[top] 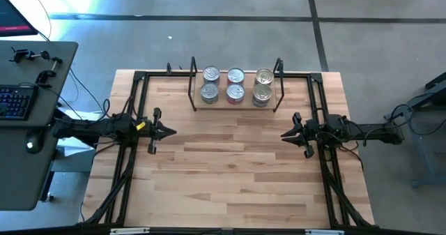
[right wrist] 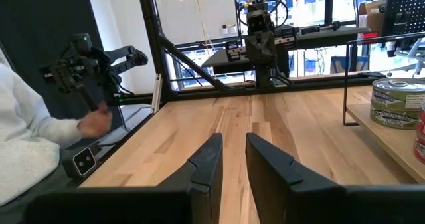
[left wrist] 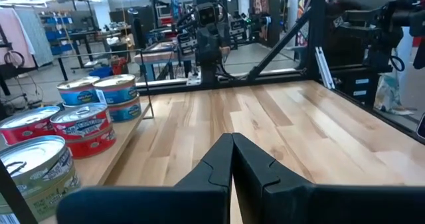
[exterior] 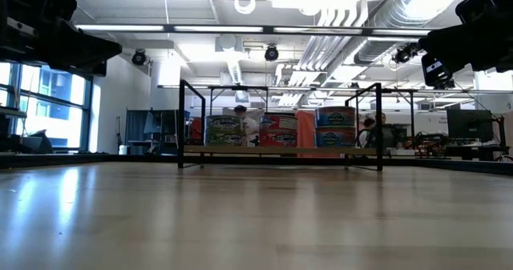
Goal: Stack canned seafood by type on shelf
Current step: Return to Home Position
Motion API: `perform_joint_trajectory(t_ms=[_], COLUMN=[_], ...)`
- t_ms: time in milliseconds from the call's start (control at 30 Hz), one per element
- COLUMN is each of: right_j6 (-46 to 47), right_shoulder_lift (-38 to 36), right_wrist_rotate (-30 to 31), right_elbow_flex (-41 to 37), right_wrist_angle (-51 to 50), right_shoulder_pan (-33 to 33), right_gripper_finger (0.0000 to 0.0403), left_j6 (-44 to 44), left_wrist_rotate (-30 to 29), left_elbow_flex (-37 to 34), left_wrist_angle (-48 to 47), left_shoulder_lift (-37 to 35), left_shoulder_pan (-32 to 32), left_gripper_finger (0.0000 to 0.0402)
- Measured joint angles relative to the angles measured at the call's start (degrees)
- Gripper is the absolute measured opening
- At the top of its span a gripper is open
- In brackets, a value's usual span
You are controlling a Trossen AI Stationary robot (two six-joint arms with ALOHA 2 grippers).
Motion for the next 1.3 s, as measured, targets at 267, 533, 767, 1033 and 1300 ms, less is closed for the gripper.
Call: perform_joint_trajectory(t_ms=[267, 533, 767, 1033, 1300], right_j6=[0.00, 0.00, 0.00, -3.53, -12.87], right_shoulder_lift=[0.00, 0.00, 0.00, 0.01, 0.02], right_wrist_rotate=[-0.01, -0.02, -0.02, 4.08, 10.67], right_elbow_flex=[0.02, 0.04, 0.04, 0.09, 0.11], right_wrist_angle=[0.00, 0.00, 0.00, -0.72, -1.27], right_shoulder_pan=[0.00, 0.00, 0.00, 0.00, -0.02], right_gripper_finger=[0.0055, 0.0055, 0.0055, 0.0055, 0.0055], left_j6=[-0.11, -0.10, -0.07, -0.07, -0.07], left_wrist_rotate=[-0.10, -0.11, -0.11, -0.10, -0.09], left_elbow_flex=[0.00, 0.00, 0.00, 0.00, 0.00], left_wrist_angle=[0.01, 0.02, 0.02, 0.02, 0.02], left_shoulder_lift=[0.00, 0.00, 0.00, 0.00, 0.00], left_shoulder_pan=[-0.01, -0.01, -0.01, -0.01, -0.01], left_gripper_finger=[0.0000, 0.0000, 0.0000, 0.0000, 0.0000])
